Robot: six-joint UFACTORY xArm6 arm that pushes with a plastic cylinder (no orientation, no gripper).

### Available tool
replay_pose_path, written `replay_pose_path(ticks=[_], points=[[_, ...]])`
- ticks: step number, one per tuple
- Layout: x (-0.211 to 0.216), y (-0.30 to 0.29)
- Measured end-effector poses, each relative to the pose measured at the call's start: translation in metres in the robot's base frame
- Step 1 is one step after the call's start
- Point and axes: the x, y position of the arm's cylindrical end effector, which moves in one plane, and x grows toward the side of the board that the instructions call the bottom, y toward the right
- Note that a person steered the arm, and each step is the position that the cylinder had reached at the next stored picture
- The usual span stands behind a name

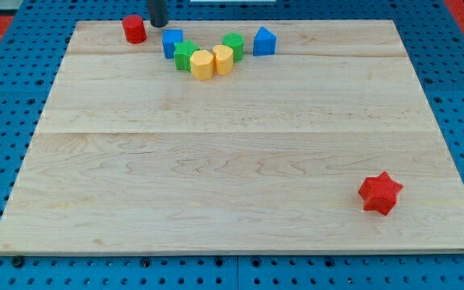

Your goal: Move the red circle closer to the green star

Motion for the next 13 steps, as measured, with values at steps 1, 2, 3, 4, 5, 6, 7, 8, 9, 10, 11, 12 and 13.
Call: replay_pose_path(ticks=[1,2,3,4,5,6,7,8,9,10,11,12,13], points=[[0.039,-0.018],[0.100,-0.016],[0.141,-0.058],[0.122,-0.146],[0.075,-0.144],[0.023,-0.106],[0.022,-0.043],[0.026,-0.014],[0.003,-0.085],[0.006,-0.110],[0.044,-0.073],[0.050,0.023],[0.033,0.021]])
